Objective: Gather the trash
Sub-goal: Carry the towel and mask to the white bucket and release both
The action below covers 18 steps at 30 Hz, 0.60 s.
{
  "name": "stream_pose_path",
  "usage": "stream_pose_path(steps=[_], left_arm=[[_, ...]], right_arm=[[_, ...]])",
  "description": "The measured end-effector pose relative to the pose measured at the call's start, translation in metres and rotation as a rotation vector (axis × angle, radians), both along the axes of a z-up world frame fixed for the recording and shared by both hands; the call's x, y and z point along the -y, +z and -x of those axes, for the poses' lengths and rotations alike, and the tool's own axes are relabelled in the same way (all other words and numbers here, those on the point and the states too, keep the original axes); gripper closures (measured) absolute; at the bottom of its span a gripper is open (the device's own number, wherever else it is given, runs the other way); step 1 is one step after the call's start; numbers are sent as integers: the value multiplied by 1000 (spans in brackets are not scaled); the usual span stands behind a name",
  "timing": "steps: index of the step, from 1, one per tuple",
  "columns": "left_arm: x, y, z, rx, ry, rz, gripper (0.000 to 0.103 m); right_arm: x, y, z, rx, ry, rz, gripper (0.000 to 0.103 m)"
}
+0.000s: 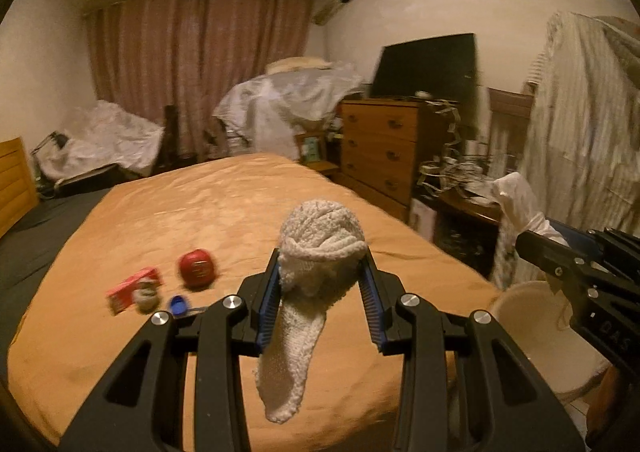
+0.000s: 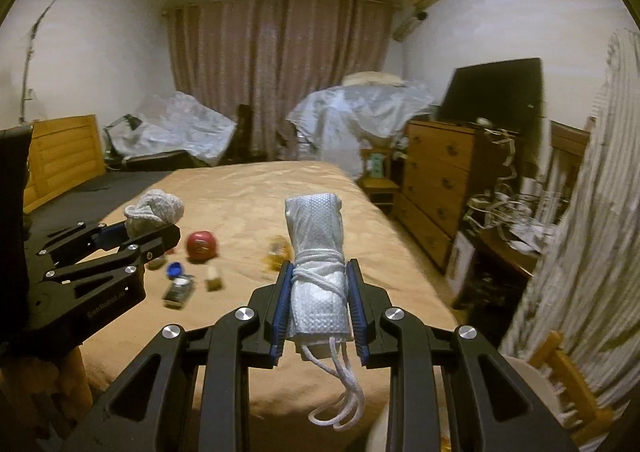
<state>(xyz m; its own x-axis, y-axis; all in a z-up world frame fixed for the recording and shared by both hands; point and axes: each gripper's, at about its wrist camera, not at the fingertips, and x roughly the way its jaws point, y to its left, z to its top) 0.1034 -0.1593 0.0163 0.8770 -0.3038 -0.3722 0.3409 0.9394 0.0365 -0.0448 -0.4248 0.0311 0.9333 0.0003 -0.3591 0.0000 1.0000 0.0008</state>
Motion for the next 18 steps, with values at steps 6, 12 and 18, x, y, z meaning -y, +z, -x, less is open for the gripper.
stream_pose_path(steps=[6, 12, 18], left_arm=[[67, -4, 3, -26, -132, -15, 68], [114, -17, 8, -81, -246, -25, 68], [164, -38, 7, -172, -363, -68, 68]], right_arm=[[68, 0, 19, -43, -98, 2, 75], [147, -8, 42, -114, -195, -1, 75], [217, -24, 33, -242, -227, -23, 75]])
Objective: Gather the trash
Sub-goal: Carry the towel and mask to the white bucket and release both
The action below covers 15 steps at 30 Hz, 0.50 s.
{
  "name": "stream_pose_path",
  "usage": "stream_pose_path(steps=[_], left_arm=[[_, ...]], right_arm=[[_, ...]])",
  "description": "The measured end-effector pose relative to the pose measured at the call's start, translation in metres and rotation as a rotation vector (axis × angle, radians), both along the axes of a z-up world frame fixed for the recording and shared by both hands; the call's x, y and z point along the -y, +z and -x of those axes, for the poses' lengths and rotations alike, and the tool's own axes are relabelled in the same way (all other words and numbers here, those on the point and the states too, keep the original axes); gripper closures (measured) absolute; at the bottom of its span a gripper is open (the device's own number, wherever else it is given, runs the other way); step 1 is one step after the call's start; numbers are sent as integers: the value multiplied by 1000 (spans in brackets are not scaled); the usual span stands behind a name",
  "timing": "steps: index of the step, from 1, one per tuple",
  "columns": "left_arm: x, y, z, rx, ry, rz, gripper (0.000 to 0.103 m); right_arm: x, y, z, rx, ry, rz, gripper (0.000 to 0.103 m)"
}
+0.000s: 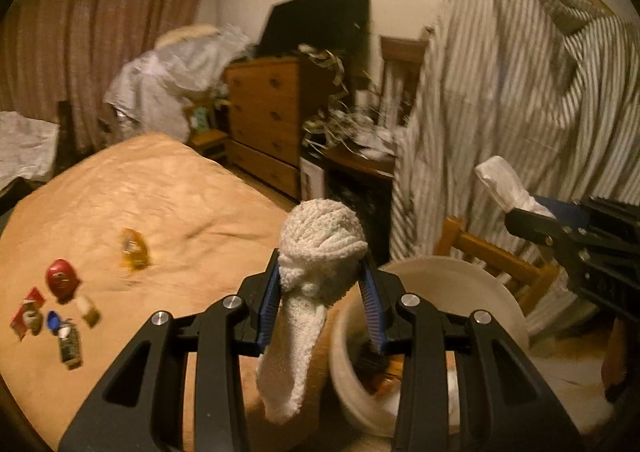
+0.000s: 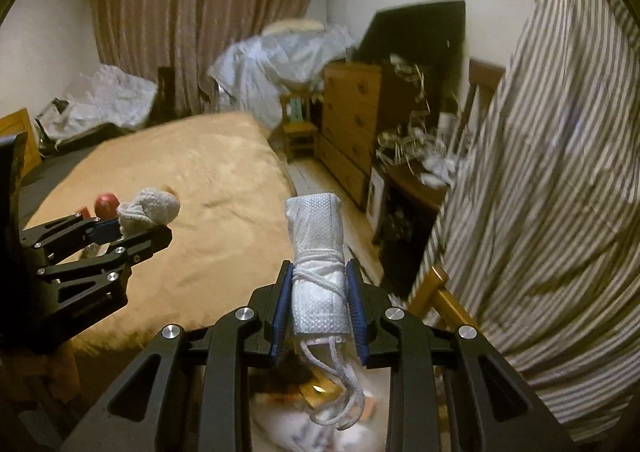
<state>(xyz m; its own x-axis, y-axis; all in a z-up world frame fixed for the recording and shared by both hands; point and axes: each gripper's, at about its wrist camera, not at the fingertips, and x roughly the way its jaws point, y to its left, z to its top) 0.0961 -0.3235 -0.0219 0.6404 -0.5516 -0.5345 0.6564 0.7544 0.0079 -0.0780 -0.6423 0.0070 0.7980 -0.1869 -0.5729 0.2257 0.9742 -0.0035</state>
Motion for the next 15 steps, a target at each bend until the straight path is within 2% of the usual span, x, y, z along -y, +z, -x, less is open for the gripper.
stream_pose_path(steps=[7, 12, 15], left_arm=[[43, -27, -9, -127, -135, -89, 68], [67, -49, -17, -215, -209, -158, 68], [74, -60, -19, -253, -230, -187, 68]], right_arm=[[58, -29, -35, -209, 27, -95, 75], [73, -63, -61, -370, 58, -141, 75], [74, -78, -66, -419, 68, -182, 75]])
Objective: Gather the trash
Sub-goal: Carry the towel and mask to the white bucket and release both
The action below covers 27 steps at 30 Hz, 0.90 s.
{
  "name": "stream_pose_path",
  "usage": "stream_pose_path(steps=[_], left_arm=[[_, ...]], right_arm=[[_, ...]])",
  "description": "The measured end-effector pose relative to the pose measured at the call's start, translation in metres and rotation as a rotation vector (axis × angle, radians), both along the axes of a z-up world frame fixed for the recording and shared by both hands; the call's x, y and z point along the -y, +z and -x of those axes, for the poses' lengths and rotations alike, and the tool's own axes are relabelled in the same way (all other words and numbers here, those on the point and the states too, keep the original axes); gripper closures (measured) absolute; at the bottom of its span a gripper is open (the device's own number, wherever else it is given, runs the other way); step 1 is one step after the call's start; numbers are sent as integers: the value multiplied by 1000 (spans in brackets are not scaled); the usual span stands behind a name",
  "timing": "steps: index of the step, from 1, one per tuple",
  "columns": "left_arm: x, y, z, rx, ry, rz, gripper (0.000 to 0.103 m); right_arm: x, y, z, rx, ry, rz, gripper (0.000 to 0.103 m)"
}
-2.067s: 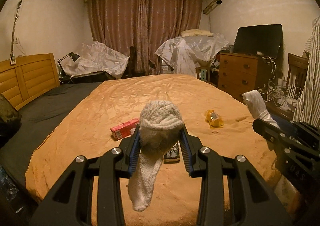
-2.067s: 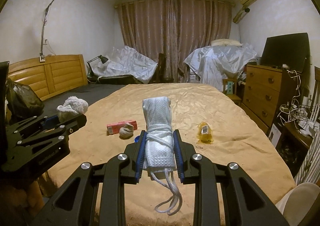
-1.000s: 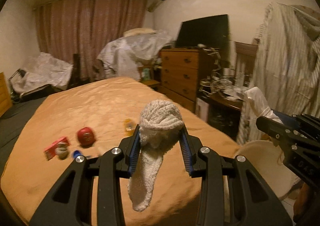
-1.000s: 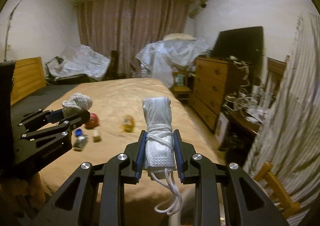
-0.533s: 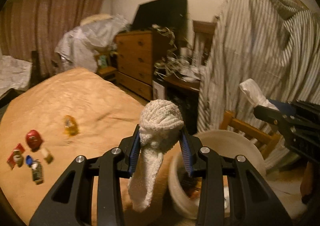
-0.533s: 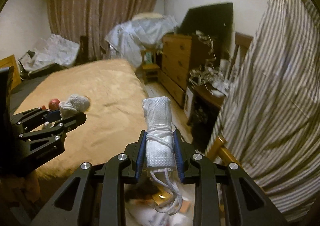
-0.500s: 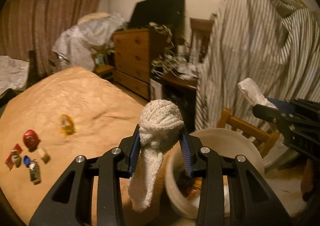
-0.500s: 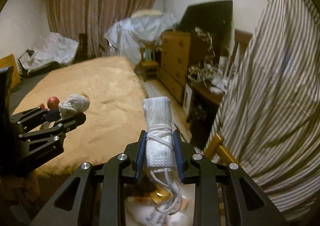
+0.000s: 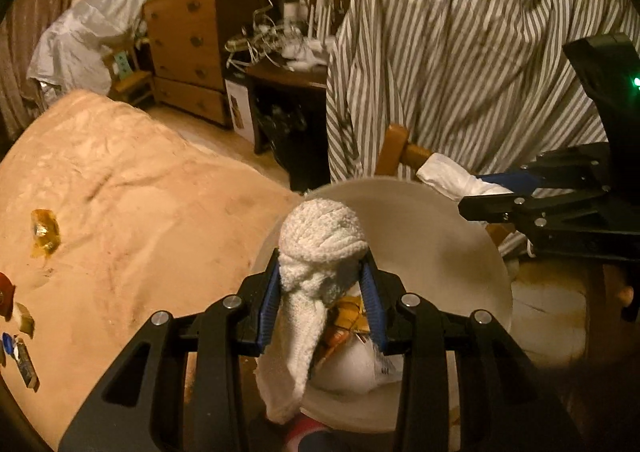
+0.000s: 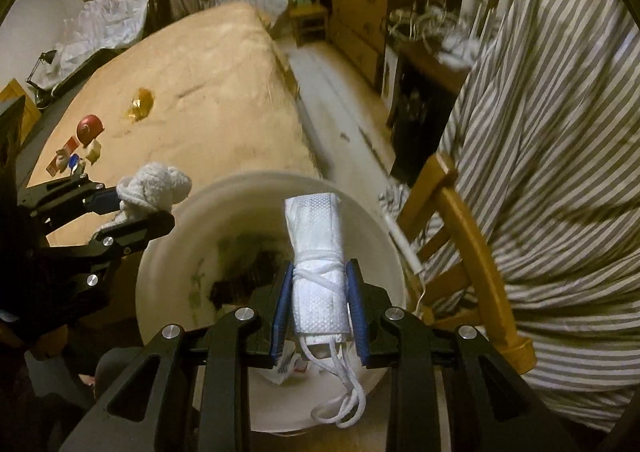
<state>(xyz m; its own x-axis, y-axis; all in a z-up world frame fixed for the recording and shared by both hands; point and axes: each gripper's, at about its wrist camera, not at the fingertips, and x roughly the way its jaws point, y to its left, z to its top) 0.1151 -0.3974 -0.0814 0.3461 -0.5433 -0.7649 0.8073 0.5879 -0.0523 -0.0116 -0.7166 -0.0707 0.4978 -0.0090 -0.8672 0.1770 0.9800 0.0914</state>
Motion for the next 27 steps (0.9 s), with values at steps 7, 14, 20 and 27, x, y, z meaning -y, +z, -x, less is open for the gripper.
stream_pose_path(steps=[7, 14, 20, 27], left_arm=[[5, -17, -1, -34, -29, -45, 67], [3, -12, 1, -25, -28, -33, 66], [1, -9, 3, -3, -8, -30, 38], [-7, -2, -2, 11, 27, -13, 25]], right_arm=[[-12, -17, 4, -23, 9, -9, 75], [-15, -9, 8, -9, 2, -9, 75], [-16, -6, 9, 11, 0, -21, 73], [-11, 3, 15, 59, -24, -51, 58]])
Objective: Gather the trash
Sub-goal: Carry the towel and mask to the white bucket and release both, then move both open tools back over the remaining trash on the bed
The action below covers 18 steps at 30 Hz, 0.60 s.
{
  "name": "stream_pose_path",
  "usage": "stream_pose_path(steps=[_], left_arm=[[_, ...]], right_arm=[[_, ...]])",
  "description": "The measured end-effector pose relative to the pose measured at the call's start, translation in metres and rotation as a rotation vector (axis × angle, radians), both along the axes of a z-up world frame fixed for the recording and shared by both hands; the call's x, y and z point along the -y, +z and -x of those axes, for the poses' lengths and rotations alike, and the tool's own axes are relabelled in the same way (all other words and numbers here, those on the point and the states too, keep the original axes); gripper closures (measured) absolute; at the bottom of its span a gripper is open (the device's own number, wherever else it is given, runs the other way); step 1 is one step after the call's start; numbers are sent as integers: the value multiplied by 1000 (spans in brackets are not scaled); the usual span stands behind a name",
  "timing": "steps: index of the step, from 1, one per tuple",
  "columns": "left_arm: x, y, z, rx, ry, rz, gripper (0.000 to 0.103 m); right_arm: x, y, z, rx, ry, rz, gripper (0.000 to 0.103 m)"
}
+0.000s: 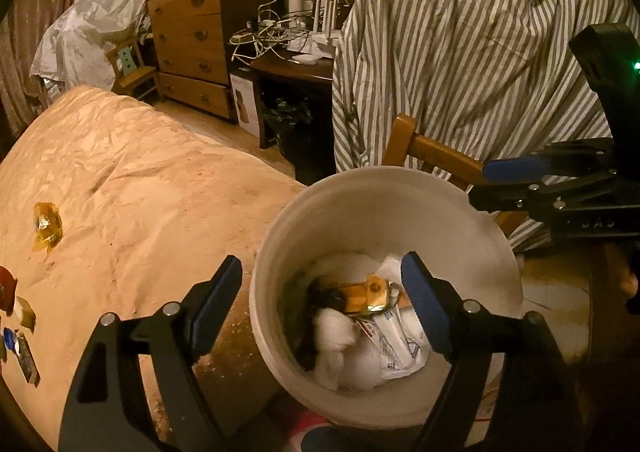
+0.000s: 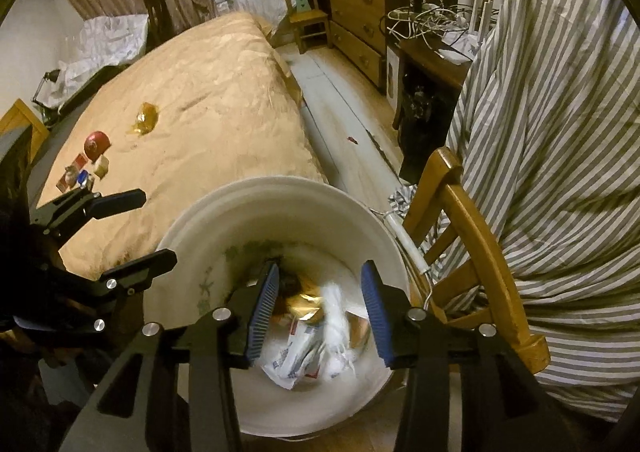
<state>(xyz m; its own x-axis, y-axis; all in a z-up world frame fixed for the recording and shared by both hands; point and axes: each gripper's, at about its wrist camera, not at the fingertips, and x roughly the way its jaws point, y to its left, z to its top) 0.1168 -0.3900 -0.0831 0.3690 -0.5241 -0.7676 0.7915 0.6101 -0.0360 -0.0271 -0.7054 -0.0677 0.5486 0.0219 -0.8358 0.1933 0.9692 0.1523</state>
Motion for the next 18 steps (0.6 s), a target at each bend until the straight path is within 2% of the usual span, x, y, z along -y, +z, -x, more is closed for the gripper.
stream_pose_path(steps=[7, 11, 14, 15, 18], left_arm=[[-13, 5, 2, 11, 13, 15, 25], [-33, 10, 2, 20, 34, 26, 25], [-55, 12, 0, 36, 67, 29, 25], [-63, 13, -1, 39, 82, 32, 23], [-98, 15, -9, 47, 139, 48, 19]], right_arm=[[-13, 13, 3, 38, 18, 6, 58], [-38, 31, 6, 101, 54, 33, 52], [-62, 44, 8, 165, 76, 43, 40], [-70, 48, 9, 188, 80, 44, 33], [-96, 59, 12, 267, 96, 72, 21]])
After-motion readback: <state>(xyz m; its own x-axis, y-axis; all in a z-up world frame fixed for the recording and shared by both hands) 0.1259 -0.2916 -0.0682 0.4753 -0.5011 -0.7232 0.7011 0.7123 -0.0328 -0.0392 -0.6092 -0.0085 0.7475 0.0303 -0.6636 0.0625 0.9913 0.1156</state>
